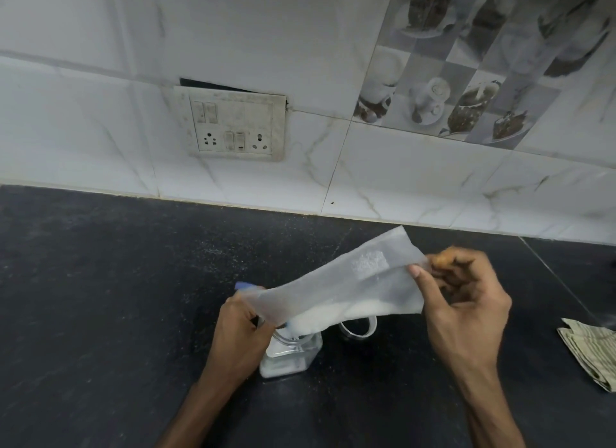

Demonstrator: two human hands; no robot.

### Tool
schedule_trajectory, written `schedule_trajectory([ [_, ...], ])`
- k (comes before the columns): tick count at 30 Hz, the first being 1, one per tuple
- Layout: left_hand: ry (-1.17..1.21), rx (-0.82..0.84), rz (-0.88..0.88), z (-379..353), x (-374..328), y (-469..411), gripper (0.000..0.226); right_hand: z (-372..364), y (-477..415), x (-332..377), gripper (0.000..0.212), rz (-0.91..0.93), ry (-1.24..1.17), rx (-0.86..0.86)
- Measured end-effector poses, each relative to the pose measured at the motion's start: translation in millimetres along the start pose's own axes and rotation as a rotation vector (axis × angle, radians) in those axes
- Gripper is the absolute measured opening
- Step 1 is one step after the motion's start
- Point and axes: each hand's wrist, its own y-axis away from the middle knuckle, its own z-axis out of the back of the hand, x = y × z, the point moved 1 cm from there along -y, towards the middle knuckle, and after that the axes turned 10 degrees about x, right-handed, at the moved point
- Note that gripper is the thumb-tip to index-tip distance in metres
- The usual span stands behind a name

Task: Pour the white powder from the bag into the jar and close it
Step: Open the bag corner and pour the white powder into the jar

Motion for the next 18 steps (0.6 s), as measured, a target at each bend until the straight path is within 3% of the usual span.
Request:
schedule_trajectory([
  [3, 0.008, 0.005, -0.004, 1, -1, -1, 0.045, 1, 1, -8, 0.027, 0.043, 0.099, 0.105],
  [6, -0.048, -0.013, 0.015, 0, 4, -2, 0.038, 5, 1, -12, 0.041, 0.043, 0.118, 0.209],
  [9, -0.064, -0.015, -0.022, 1, 0, -2, 0.037, 9, 2, -13, 0.041, 0.017, 0.089, 0.282],
  [13, -0.083, -0.014, -0.043, 1, 2, -2, 0.014, 7, 7, -11, 0.039, -0.089, -0.022, 0.149],
  [16, -0.067, -0.022, -0.009, 0, 2, -1, 0.032, 3, 10, -8, 0.035, -0.095, -0.018, 0.078],
  [18, -0.050, -0.008, -0.011, 0, 1, -1, 0.003, 1, 11, -7, 0.030, -0.077, 0.023, 0.043],
])
